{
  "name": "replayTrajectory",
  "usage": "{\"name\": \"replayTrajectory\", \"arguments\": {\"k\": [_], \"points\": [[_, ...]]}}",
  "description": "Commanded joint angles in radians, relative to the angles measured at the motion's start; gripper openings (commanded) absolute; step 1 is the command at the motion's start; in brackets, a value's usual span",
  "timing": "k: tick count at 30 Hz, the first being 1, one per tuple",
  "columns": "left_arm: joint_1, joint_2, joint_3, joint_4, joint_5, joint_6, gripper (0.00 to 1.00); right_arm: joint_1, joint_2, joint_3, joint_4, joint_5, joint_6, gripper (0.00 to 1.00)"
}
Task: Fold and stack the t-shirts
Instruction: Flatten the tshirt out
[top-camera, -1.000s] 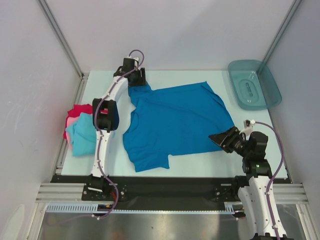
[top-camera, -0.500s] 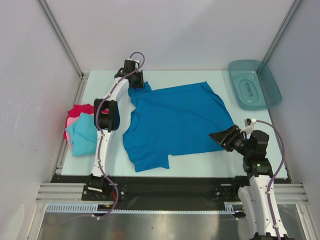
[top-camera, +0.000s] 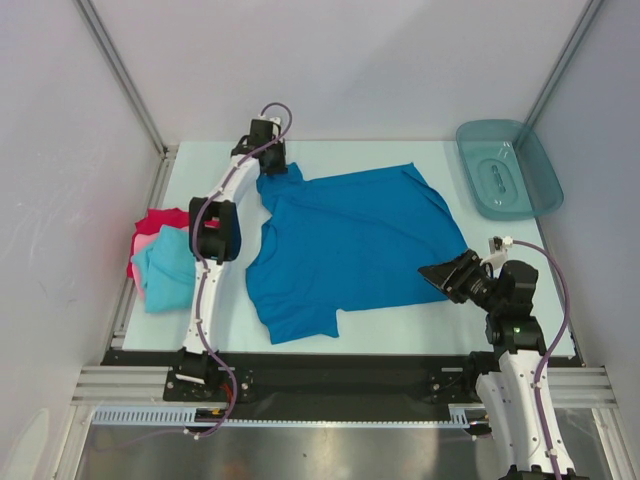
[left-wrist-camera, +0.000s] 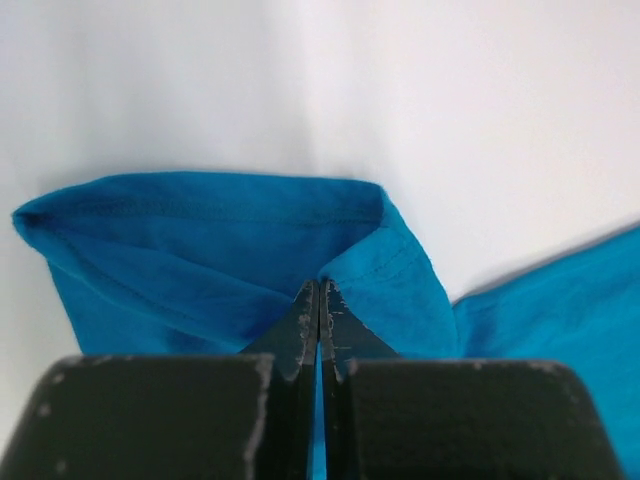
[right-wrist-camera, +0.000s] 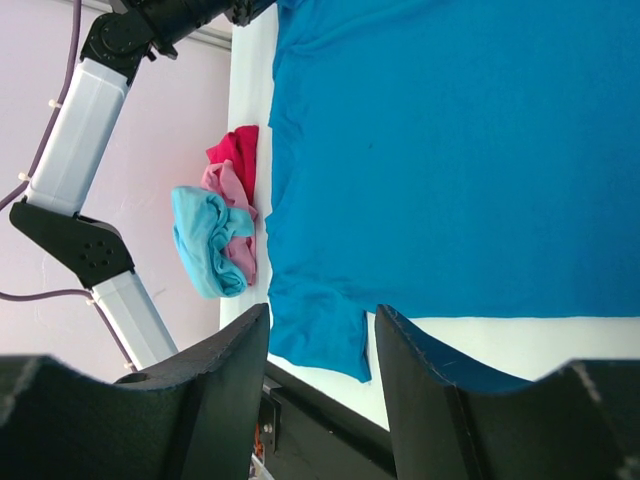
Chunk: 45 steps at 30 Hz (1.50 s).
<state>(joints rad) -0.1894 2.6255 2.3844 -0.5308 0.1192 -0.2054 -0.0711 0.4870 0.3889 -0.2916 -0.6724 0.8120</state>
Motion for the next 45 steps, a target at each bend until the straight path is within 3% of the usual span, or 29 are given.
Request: {"name": "replayTrajectory", "arguments": {"k": [1,10,15,24,27,31,33,36,37,38,39,45], "points": [[-0.036,-0.104,0.002,0.081,-0.030,0.038,0.00,0.005,-0.008,0.033,0.032,-0.029,-0.002,0.52],[-0.073,-0.111,0.044,0.195,-0.012,0.043,0.00,0.004,-0.007,0.028,0.031,-0.035,-0.011,0.50],[-0.073,-0.071,0.131,0.221,-0.152,0.052,0.00,0.008,-0.013,0.030,0.005,-0.047,-0.033,0.47],[-0.027,-0.079,0.095,0.267,-0.372,0.000,0.00,0.013,-0.007,0.034,-0.023,-0.056,-0.062,0.46],[-0.013,-0.087,0.048,0.322,-0.345,0.003,0.01,0.014,-0.005,0.033,-0.009,-0.069,-0.054,0.45],[0.005,-0.062,0.052,0.368,-0.173,-0.003,0.09,0.014,-0.001,0.033,0.000,-0.082,-0.054,0.45],[0.005,-0.052,0.058,0.374,-0.127,0.007,0.19,0.014,0.005,0.033,0.002,-0.087,-0.054,0.44],[0.005,-0.036,0.059,0.364,-0.082,0.009,0.46,0.016,0.010,0.033,0.015,-0.095,-0.050,0.43],[0.005,-0.033,0.061,0.356,-0.082,0.011,0.69,0.016,0.015,0.033,0.026,-0.096,-0.047,0.43],[0.005,-0.035,0.058,0.347,-0.090,0.011,0.80,0.016,0.016,0.031,0.029,-0.096,-0.043,0.43],[0.005,-0.039,0.053,0.347,-0.092,0.011,0.99,0.014,0.016,0.030,0.032,-0.096,-0.043,0.43],[0.005,-0.145,-0.034,0.264,-0.205,-0.023,1.00,0.011,0.021,0.028,0.071,-0.084,-0.020,0.44]]}}
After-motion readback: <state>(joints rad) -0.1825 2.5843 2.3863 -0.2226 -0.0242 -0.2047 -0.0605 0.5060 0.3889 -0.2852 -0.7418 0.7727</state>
